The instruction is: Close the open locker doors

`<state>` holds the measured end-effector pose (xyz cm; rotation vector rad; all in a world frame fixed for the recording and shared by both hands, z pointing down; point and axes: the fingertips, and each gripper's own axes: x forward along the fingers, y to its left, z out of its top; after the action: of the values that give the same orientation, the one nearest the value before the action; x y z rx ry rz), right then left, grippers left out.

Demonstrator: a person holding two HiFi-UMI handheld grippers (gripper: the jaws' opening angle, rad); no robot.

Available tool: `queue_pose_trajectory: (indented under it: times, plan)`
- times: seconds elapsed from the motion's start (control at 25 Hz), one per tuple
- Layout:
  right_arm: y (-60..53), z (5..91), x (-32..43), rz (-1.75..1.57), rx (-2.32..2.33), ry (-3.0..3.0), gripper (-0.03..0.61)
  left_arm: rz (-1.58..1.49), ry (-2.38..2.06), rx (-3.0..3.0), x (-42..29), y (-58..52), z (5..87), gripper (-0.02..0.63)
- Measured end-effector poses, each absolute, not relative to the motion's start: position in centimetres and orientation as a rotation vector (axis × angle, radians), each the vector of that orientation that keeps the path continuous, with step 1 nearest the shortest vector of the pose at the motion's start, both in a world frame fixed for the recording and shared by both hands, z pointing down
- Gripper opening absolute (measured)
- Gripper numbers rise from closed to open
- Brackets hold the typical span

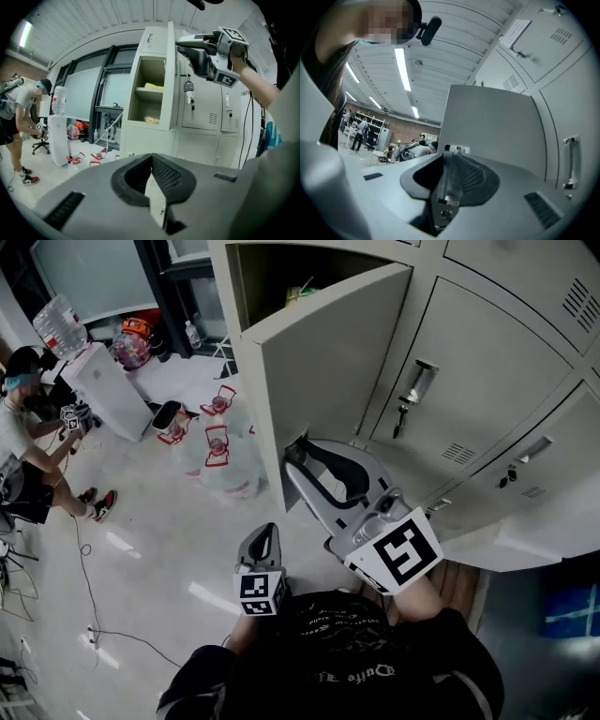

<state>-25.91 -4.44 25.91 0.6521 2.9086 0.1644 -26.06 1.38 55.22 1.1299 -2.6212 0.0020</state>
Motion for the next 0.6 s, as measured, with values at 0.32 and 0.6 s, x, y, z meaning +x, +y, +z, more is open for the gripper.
queue_pose_trajectory:
  times: [0.32, 0.6]
  plan:
    - [-3.9, 27.9, -33.6, 0.148, 0.519, 2.977, 0.080, 0.012, -2.592, 1.216, -33.1, 3.1, 55.4, 0.008]
    - [-5.9, 29.5, -39.2, 0.242, 0.267, 3.038, 0.044, 0.021, -2.574, 1.253, -38.4, 4.8, 55.7, 0.008]
